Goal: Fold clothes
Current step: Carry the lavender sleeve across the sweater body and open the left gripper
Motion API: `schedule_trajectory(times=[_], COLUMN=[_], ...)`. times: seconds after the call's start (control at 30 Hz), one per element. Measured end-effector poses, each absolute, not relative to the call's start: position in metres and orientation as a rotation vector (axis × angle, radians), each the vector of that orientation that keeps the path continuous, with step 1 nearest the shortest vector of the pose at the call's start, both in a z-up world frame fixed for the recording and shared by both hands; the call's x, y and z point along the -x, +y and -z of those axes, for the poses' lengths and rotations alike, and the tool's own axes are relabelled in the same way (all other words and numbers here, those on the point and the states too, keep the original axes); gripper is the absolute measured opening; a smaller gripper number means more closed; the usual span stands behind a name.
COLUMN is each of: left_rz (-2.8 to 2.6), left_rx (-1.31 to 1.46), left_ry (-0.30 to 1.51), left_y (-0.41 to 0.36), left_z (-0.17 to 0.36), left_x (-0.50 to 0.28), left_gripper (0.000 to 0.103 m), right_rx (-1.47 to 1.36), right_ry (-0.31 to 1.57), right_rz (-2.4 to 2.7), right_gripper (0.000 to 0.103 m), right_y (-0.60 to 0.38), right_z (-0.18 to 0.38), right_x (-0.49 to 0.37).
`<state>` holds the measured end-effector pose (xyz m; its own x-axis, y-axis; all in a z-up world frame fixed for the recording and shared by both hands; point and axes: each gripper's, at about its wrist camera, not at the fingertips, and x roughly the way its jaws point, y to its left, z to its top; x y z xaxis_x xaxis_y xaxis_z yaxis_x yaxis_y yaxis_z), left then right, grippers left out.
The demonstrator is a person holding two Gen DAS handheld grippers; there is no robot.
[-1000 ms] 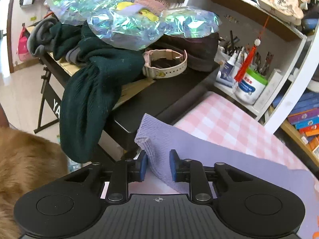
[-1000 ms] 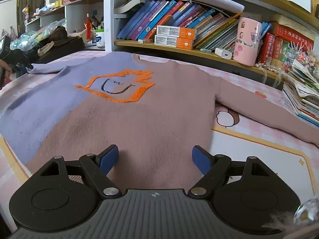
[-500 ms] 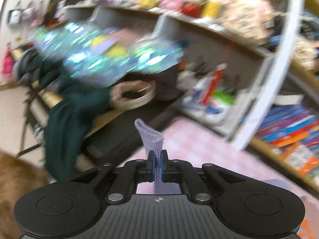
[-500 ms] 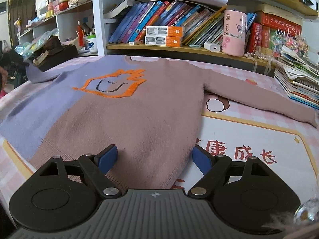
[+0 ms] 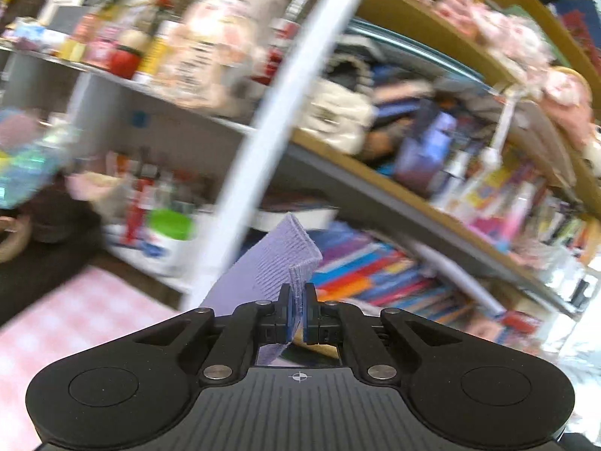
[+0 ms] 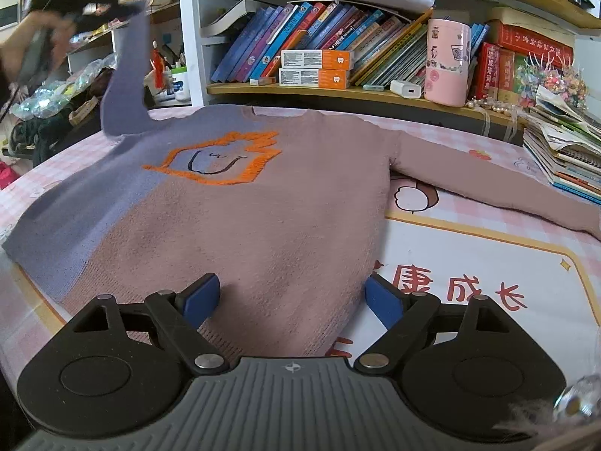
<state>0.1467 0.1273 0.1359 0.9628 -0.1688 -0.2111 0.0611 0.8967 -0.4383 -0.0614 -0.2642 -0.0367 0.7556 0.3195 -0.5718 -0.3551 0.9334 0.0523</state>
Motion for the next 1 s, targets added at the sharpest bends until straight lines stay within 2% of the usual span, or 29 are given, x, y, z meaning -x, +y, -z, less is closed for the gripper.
schedule_trajectory(times=[0.2,0.63,0.67,0.7,0.73,0.8,1.0], left_rz=[0.22,0.29,0.302,0.318,0.341,0.379,0.465], left_rx=[0.439,0.542,0.541,0.542,0.546,0.529,0.287], left_ry=[0.301,0.477,0.503,0.536,0.575,0.596,0.502], left_y=[0.052,-0.04,-0.046,-0.051,-0.054,-0.055,-0.025], left_z=[-0.128,-0.039,-0.035,-0.031,-0.029,-0.038,-0.073], left_x=[-0.174,-0.195,-0.196,-0.198,-0.199,-0.196,-0.134], left_gripper=[0.003,0.006,0.009,0.019,0.035,0.056,0.063], right_rx=[0.057,0.043,0.043,0.041,0.038,0.031,0.031], right_ry=[0.612,0.611,0.611,0.611,0.611,0.611,0.612], right_rz=[-0.369,-0.376,-0.377,-0.377,-0.379,-0.381,-0.382], right_gripper=[0.084,0.085,0.085,0.085,0.085,0.085,0.086], right_y=[-0.265,-0.267,-0.267,-0.267,-0.267,-0.268,-0.268], right_z=[0.037,0.037,0.037,0.037,0.037,0.037,0.037], right_x=[0.061,0.062,0.062,0.062,0.062,0.062,0.062])
